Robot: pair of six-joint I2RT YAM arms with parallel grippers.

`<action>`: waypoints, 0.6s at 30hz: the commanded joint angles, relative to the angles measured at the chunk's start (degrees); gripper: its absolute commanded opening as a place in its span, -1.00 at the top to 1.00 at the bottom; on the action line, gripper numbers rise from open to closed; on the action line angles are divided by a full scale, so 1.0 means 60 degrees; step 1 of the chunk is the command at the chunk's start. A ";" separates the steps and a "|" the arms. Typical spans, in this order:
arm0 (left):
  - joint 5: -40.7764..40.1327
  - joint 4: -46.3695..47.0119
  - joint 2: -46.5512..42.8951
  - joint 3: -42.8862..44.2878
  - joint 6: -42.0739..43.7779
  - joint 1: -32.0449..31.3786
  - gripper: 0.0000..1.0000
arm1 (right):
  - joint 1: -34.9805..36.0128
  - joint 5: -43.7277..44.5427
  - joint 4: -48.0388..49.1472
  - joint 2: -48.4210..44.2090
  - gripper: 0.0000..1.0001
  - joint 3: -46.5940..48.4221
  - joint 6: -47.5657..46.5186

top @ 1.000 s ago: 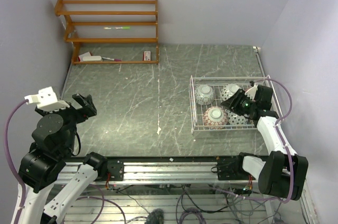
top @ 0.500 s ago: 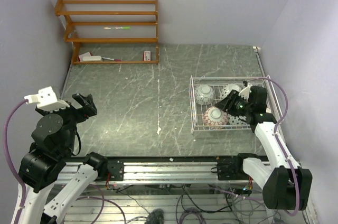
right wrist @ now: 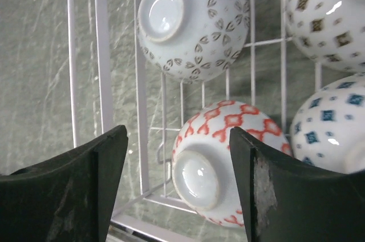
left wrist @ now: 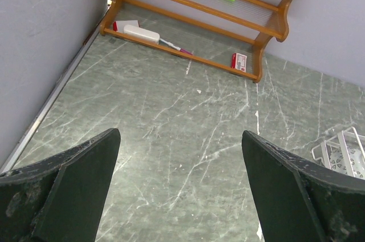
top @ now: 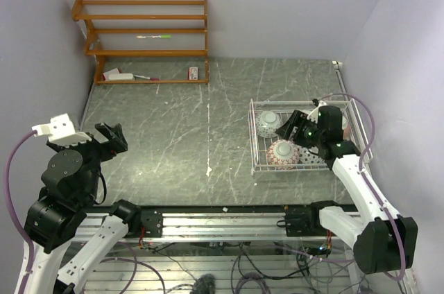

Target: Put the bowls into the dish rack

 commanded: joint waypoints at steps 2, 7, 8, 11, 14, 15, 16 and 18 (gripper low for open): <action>-0.0011 0.0114 -0.0183 0.0135 -0.0036 0.0063 -0.98 | 0.0306 0.1909 -0.1675 -0.0233 -0.56 0.1027 -0.0705; 0.0081 0.0150 -0.0190 0.0131 -0.0011 0.0062 -0.98 | 0.2165 0.3736 -0.2758 -0.0027 -0.99 0.1597 -0.0367; 0.0098 0.0143 -0.0214 0.0151 0.0004 0.0063 -0.98 | 0.2664 0.4312 -0.3038 0.0072 -0.99 0.1726 -0.0226; 0.0098 0.0157 -0.0336 0.0150 0.0058 0.0063 -0.98 | 0.3810 0.5652 -0.3685 0.0409 -1.00 0.2022 0.0263; 0.0091 0.0147 -0.0445 0.0080 0.0067 0.0063 -0.98 | 0.4573 0.6422 -0.4193 0.0637 -1.00 0.2177 0.0796; 0.0099 0.0128 -0.0480 0.0051 0.0078 0.0063 -0.98 | 0.4752 0.6722 -0.4447 0.0685 -0.99 0.2218 0.0952; 0.0109 0.0126 -0.0507 0.0022 0.0081 0.0063 -0.98 | 0.4895 0.7060 -0.4658 0.0735 -0.99 0.2262 0.1113; 0.0135 0.0121 -0.0558 -0.0025 0.0117 0.0063 -0.98 | 0.5113 0.7505 -0.4928 0.0877 -0.99 0.2316 0.1286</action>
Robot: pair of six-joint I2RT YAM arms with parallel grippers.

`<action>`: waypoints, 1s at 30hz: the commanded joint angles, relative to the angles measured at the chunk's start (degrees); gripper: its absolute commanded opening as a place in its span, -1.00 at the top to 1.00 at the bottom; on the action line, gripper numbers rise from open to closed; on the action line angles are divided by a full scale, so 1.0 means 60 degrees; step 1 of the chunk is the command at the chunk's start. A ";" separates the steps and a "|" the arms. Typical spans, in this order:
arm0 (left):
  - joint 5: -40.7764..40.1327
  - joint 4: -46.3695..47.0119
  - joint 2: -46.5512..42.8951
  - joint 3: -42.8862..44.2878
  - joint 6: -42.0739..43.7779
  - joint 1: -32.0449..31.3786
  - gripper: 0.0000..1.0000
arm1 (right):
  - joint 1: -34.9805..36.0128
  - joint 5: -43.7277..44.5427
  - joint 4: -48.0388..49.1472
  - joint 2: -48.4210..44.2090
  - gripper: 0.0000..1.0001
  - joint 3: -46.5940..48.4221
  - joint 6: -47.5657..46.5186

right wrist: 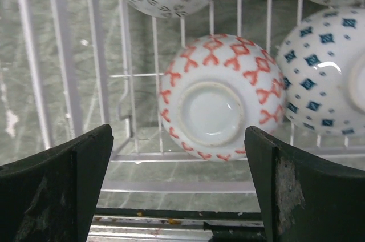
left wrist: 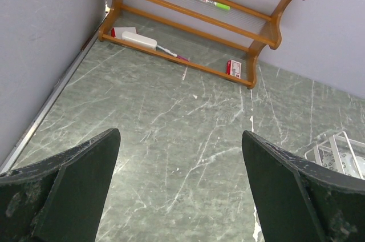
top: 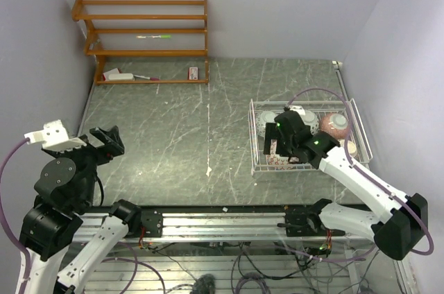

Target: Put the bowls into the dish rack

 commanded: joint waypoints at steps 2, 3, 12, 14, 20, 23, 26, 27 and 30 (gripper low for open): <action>0.0092 0.0141 -0.0229 -0.0103 0.0152 0.0063 -0.98 | 0.0459 0.1955 -0.1099 0.0400 -0.99 0.0259 0.0738; 0.0073 0.0160 -0.0262 -0.0142 0.0195 0.0063 -0.98 | 0.0478 0.1927 -0.1030 0.0474 -0.99 0.0245 0.0695; -0.0044 0.0232 -0.0274 -0.0409 0.0308 0.0064 -0.98 | 0.0547 0.2442 -0.0509 0.1159 -0.69 0.0343 0.0547; -0.0047 0.0299 -0.0254 -0.0489 0.0308 0.0063 -0.98 | 0.0543 0.2520 -0.0402 0.1247 -0.53 0.0424 0.0469; 0.0011 0.0420 -0.0148 -0.0634 0.0294 0.0063 -0.98 | 0.0539 0.2580 -0.0271 0.1478 -0.15 0.0555 0.0347; -0.0029 0.0461 -0.0126 -0.0664 0.0308 0.0063 -0.98 | 0.0541 0.2566 -0.0302 0.1502 0.12 0.0519 0.0347; -0.0007 0.0477 -0.0111 -0.0678 0.0308 0.0063 -0.98 | 0.0548 0.2573 -0.0348 0.1421 0.27 0.0553 0.0339; -0.0011 0.0477 -0.0103 -0.0668 0.0301 0.0063 -0.98 | 0.0544 0.2591 -0.0378 0.1378 0.31 0.0581 0.0334; -0.0016 0.0452 -0.0084 -0.0621 0.0301 0.0063 -0.98 | 0.0546 0.2609 -0.0515 0.1223 0.42 0.0794 0.0280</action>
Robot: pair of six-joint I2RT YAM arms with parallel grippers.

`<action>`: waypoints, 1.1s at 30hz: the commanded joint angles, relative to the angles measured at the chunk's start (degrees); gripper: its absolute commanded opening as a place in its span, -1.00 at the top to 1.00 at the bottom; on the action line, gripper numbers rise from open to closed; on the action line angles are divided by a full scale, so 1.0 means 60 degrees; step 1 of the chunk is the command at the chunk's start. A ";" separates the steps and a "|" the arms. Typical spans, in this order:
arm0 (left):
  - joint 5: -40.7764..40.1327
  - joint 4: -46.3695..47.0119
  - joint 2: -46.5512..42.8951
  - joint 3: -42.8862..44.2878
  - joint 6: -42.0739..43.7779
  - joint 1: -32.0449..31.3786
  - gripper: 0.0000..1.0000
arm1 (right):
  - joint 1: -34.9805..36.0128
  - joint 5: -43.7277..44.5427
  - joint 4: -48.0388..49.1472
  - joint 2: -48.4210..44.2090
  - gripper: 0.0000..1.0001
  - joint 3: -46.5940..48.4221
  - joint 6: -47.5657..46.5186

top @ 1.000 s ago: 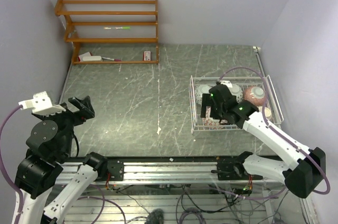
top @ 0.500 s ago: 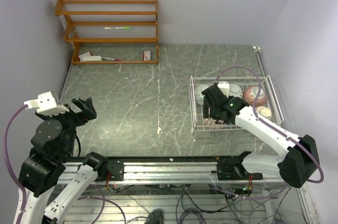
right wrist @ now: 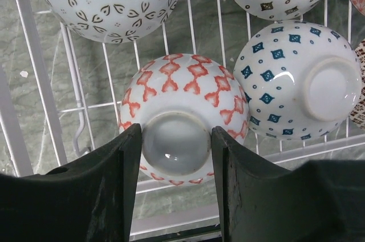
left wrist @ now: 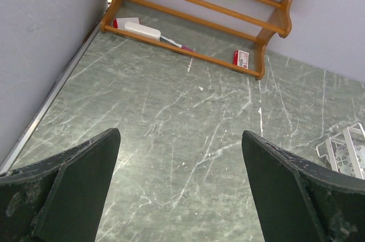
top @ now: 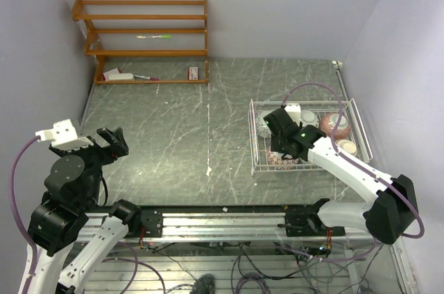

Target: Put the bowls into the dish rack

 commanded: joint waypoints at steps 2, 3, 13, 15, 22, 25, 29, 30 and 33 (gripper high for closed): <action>-0.0048 0.0277 0.0064 0.0038 0.0113 0.0063 -0.98 | 0.0057 0.0180 -0.0155 -0.0333 0.44 0.0617 -0.0114; -0.0051 0.0264 0.0058 0.0059 0.0112 0.0067 -0.98 | 0.0068 0.0189 -0.0202 -0.0386 0.44 0.0757 -0.0161; -0.0055 0.0161 0.0036 0.0195 0.0068 0.0063 -0.98 | 0.0053 -0.0393 0.0055 -0.0543 0.38 0.1181 -0.0461; -0.0051 0.0124 0.0053 0.0241 0.0084 0.0070 -0.98 | 0.0056 -0.0395 -0.0054 -0.0437 0.08 0.1133 -0.0421; -0.0039 0.0079 0.0065 0.0331 0.0097 0.0063 -0.98 | 0.0045 -0.0315 -0.0315 -0.0400 -0.35 0.0731 -0.0278; -0.0041 0.0058 0.0034 0.0317 0.0084 0.0070 -0.98 | 0.0043 -0.0250 -0.0405 -0.0329 -0.40 0.0515 -0.0170; -0.0090 0.0028 -0.0026 0.0260 0.0096 0.0071 -0.98 | 0.0038 -0.0214 -0.0343 -0.0233 -0.69 0.0283 -0.0078; -0.0105 0.0015 -0.0033 0.0246 0.0097 0.0064 -0.98 | 0.0047 -0.0274 -0.0255 -0.0240 -0.74 0.0209 -0.0111; -0.0122 -0.0021 -0.0067 0.0244 0.0109 0.0071 -0.98 | 0.0030 -0.0386 -0.0066 -0.0173 -0.75 0.0089 -0.0154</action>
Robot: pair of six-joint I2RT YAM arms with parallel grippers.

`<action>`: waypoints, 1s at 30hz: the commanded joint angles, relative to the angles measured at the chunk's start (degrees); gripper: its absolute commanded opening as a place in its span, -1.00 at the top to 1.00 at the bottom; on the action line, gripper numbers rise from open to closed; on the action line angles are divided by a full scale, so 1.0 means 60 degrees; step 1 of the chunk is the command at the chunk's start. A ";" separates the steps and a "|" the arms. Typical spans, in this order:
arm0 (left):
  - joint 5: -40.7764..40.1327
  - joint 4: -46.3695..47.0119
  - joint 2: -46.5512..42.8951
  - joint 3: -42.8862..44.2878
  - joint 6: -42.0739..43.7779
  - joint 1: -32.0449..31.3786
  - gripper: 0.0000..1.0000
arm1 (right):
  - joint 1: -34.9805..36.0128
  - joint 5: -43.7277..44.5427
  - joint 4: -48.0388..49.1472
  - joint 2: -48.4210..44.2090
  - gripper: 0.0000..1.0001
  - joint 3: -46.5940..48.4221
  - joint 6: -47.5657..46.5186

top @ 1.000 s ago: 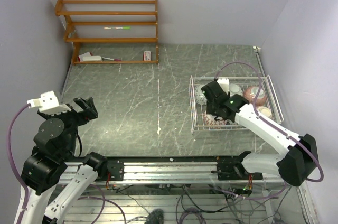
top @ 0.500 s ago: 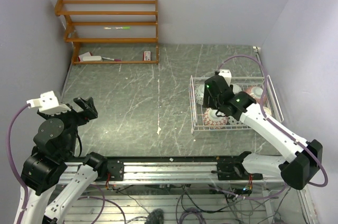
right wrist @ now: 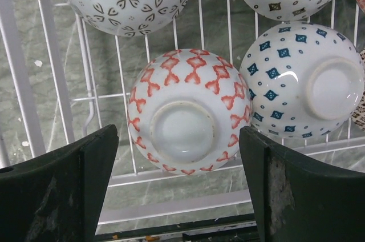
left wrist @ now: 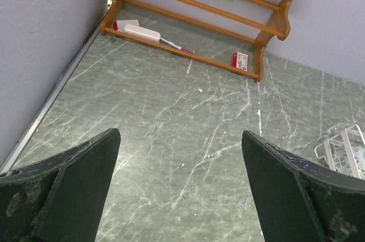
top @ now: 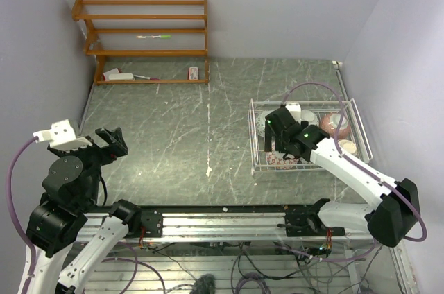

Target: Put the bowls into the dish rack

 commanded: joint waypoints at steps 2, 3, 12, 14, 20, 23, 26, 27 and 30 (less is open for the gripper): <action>-0.0152 -0.0035 -0.0092 0.0134 0.0111 0.0063 -0.98 | 0.0000 -0.0022 0.0290 0.0172 -0.74 -0.0298 0.0048; -0.0167 -0.0040 -0.0106 0.0123 0.0122 0.0063 -0.98 | -0.0009 -0.0016 0.0317 0.0236 -0.72 -0.0341 0.0057; -0.0269 -0.0112 -0.0145 0.0092 0.0154 0.0063 -0.98 | -0.0071 0.0183 0.0512 0.0428 -0.44 -0.0475 0.0151; -0.0269 -0.0077 -0.0146 0.0069 0.0155 0.0063 -0.98 | -0.0088 0.0210 0.0499 0.0373 -0.29 -0.0467 0.0149; -0.0220 -0.0039 -0.0129 0.0018 0.0097 0.0063 -0.98 | -0.0118 0.0225 0.0446 0.0231 -0.03 -0.0445 0.0090; -0.0230 -0.0025 -0.0133 0.0024 0.0096 0.0063 -0.98 | -0.0122 0.0210 0.0401 0.0193 0.11 -0.0397 0.0105; -0.0276 -0.0059 -0.0128 0.0071 0.0111 0.0063 -0.98 | -0.0131 0.0181 0.0372 0.0018 0.18 -0.0251 0.0080; -0.0285 -0.0074 -0.0125 0.0103 0.0111 0.0063 -0.98 | -0.0126 0.0168 0.0347 -0.0032 0.20 -0.0177 0.0056; -0.0291 -0.0091 -0.0131 0.0145 0.0111 0.0063 -0.98 | -0.0129 0.0128 0.0178 -0.0131 0.23 0.0139 0.0001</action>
